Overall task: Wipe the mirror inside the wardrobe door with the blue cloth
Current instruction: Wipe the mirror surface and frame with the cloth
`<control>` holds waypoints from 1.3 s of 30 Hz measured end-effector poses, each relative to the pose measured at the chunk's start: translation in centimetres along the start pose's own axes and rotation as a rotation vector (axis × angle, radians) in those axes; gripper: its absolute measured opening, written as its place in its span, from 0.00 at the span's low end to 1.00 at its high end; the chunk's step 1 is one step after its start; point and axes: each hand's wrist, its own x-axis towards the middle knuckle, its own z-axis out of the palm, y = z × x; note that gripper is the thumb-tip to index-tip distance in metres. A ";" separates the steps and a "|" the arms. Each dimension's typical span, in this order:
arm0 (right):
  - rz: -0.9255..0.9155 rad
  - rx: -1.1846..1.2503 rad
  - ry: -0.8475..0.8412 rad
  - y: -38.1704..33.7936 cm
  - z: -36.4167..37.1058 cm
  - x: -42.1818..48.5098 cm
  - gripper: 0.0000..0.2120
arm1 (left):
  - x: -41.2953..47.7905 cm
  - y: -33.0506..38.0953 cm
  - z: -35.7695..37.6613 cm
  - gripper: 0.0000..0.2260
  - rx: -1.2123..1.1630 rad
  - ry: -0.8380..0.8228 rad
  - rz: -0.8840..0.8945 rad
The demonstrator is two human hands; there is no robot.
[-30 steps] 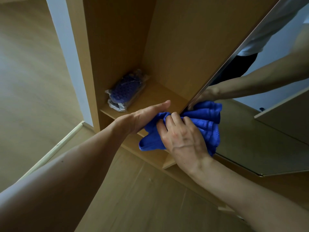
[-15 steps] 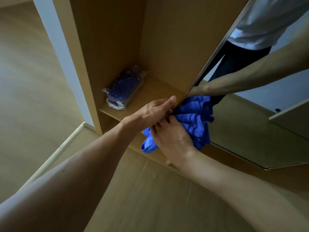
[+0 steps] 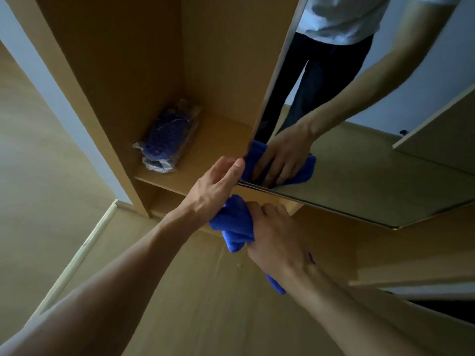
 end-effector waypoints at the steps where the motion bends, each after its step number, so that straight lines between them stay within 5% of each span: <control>1: 0.119 0.169 -0.005 -0.2 0.4 -0.5 0.18 | -0.1 0.0 0.1 0.20 -0.012 0.002 -0.004; 5: 0.550 0.942 -0.072 -0.3 2.3 -1.3 0.09 | -0.2 -0.2 0.2 0.12 -0.021 0.034 -0.003; 9: 0.824 1.634 -0.146 -1.1 3.1 -1.1 0.13 | -0.4 -0.4 0.6 0.11 -0.041 0.064 -0.016; 14: 0.864 2.128 -0.201 -2.2 1.8 0.5 0.16 | -0.5 0.2 0.8 0.12 -0.015 0.068 -0.038; 25: 0.787 2.665 -0.019 -3.4 0.6 3.1 0.17 | -0.6 1.0 -0.4 0.16 -0.011 -0.044 -0.059; 32: 0.714 2.725 0.105 -1.1 1.5 2.2 0.21 | -0.2 0.6 0.3 0.12 -0.031 0.009 -0.038; 37: 0.750 2.735 0.354 2.8 1.9 0.1 0.14 | 0.7 0.6 0.9 0.10 0.117 0.104 -0.026; 39: 0.740 2.709 0.465 4.5 2.1 -0.8 0.19 | 0.7 0.5 1.2 0.10 0.154 0.131 -0.019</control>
